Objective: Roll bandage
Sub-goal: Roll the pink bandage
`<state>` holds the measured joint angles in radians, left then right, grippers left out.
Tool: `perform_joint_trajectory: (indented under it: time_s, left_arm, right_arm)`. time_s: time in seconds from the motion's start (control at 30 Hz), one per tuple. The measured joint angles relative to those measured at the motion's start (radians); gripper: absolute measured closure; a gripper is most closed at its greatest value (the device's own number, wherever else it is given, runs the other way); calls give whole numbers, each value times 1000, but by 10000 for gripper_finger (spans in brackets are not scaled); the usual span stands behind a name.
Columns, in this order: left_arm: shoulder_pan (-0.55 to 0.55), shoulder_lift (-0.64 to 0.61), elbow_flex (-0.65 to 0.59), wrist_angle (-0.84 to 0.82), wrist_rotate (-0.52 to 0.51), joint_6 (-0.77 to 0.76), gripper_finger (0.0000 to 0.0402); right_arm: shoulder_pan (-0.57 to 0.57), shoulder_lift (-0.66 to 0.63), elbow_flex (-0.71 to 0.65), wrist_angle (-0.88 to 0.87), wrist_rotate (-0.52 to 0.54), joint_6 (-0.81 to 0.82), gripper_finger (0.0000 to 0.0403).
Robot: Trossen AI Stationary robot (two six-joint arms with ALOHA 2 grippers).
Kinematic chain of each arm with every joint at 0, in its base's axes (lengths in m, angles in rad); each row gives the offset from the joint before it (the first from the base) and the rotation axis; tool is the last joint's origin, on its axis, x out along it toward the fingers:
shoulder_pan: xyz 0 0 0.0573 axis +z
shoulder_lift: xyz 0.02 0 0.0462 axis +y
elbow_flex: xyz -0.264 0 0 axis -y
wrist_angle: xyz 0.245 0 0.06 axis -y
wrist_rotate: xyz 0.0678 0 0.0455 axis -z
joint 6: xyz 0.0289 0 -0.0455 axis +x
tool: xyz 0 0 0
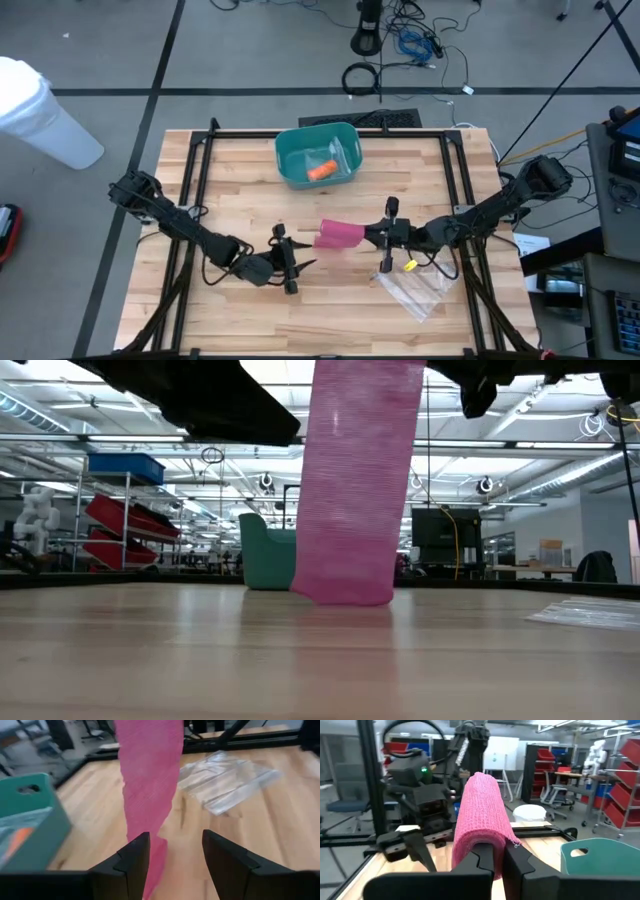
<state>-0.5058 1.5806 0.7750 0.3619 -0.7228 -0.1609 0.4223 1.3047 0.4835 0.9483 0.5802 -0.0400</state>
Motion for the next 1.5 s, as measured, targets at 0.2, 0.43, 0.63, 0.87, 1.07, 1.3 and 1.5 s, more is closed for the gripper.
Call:
perform_joint_trajectory:
  time_s: [0.2, 0.43, 0.63, 0.87, 1.07, 1.3, 1.5]
  left_arm:
    - [50, 11, -1, 36, 72, -17, 213]
    - [101, 56, -1, 104, 150, 0, 213]
    - [129, 68, -1, 238, 266, 85, 213]
    - [156, 69, -1, 237, 318, 91, 213]
    - [158, 69, -1, 170, 314, 77, 213]
    - [163, 69, 0, 142, 190, 11, 213]
    - [196, 69, 0, 153, 198, 21, 213]
  right_arm:
    - [-1, -95, 0, -165, -49, 37, 401]
    - [-9, -155, 0, -258, -89, 60, 401]
    - [-33, -155, 0, -278, -88, 58, 401]
    - [-69, -155, 0, -273, -82, 53, 401]
    - [-83, -155, 0, -263, 79, -74, 401]
    - [-71, -155, 0, -265, 83, -145, 401]
    - [-65, -155, 0, -265, 39, -148, 401]
